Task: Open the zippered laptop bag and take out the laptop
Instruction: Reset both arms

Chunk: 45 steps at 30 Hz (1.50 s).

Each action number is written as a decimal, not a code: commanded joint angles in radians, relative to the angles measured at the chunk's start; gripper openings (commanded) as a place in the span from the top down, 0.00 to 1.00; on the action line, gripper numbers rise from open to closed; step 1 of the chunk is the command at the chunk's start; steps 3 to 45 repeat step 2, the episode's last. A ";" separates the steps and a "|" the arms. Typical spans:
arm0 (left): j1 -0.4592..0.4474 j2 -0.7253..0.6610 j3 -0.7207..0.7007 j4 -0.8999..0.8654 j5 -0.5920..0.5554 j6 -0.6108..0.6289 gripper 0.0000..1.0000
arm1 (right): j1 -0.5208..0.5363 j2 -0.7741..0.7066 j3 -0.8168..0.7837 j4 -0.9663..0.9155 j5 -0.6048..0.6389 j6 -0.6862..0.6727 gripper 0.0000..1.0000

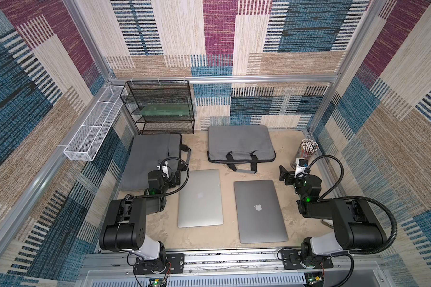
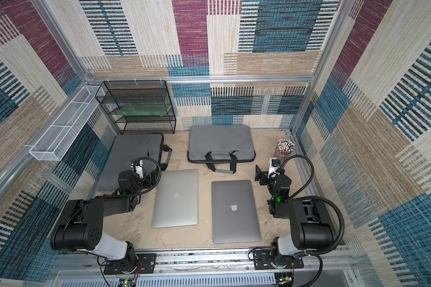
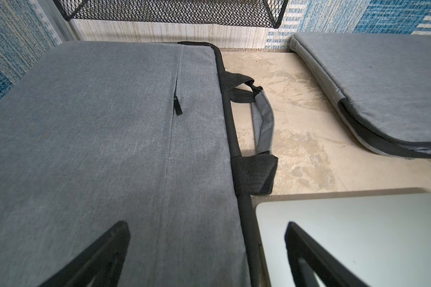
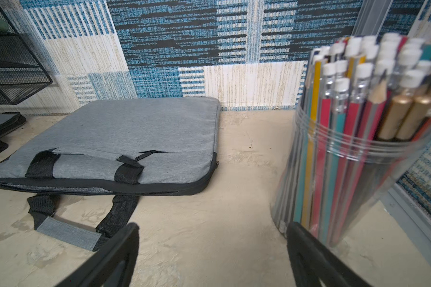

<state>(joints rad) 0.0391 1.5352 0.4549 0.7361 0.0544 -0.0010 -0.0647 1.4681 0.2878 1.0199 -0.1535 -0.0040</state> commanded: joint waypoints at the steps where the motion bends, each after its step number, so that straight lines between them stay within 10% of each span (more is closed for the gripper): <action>1: 0.001 -0.001 0.005 -0.003 0.004 0.014 0.01 | 0.001 0.000 0.006 0.011 0.008 -0.010 0.05; 45: 0.001 -0.001 0.004 -0.003 0.005 0.015 0.01 | 0.001 0.000 0.005 0.011 0.008 -0.010 0.05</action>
